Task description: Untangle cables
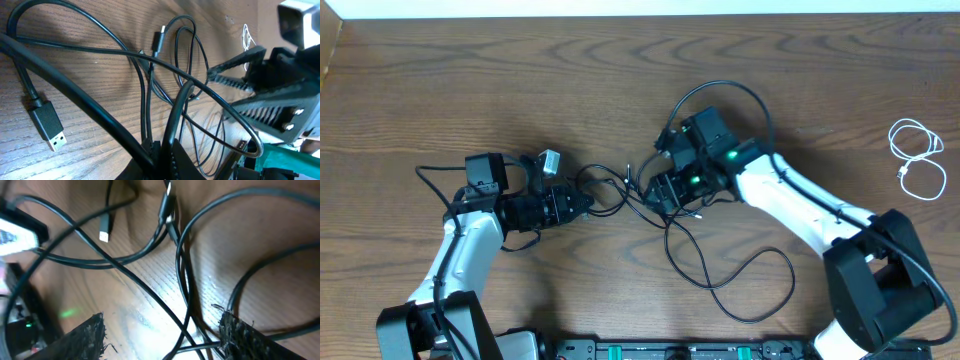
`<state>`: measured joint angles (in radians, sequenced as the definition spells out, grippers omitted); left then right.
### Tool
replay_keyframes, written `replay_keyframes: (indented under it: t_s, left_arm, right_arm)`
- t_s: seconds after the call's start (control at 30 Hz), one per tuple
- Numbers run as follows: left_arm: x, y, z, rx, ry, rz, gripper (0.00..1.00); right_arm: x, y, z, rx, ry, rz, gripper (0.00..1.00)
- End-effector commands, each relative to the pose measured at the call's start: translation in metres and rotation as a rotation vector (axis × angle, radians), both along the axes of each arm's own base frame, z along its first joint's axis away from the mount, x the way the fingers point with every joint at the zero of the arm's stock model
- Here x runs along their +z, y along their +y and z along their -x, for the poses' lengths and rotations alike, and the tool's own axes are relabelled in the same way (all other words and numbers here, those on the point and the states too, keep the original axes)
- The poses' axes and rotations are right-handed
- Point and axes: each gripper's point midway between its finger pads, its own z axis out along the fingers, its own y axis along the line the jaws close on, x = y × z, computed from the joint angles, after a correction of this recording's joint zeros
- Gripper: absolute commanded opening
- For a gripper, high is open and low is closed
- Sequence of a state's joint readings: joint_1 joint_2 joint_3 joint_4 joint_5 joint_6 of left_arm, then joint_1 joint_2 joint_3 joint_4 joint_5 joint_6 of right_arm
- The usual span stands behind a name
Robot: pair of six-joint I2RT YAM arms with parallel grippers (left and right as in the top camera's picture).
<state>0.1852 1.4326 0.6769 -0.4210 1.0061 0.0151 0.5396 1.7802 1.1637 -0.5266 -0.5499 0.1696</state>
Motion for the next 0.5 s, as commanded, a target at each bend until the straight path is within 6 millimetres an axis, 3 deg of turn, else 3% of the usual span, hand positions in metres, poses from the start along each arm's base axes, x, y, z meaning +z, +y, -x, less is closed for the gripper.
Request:
replay_keyframes:
  t_s: [0.0, 0.13, 0.23, 0.33, 0.47]
  left_arm:
    - [-0.005, 0.002, 0.002, 0.015, 0.024, -0.005, 0.09]
    - [-0.005, 0.002, 0.002, 0.016, 0.027, -0.004, 0.09]
    - [-0.005, 0.002, 0.002, 0.016, 0.027, -0.004, 0.1]
    - [-0.005, 0.002, 0.002, 0.018, 0.03, -0.003, 0.09]
    - [-0.005, 0.002, 0.002, 0.018, 0.031, -0.002, 0.09]
  right_arm:
    - [0.045, 0.002, -0.003, 0.053, -0.077, -0.131, 0.72]
    - [0.082, 0.012, 0.007, 0.112, -0.093, -0.276, 0.76]
    - [0.095, 0.021, 0.02, 0.166, -0.07, -0.346, 0.77]
    - [0.089, 0.029, 0.03, 0.191, -0.069, -0.317, 0.77]
    - [0.059, 0.028, 0.024, 0.13, -0.151, -0.102, 0.83]
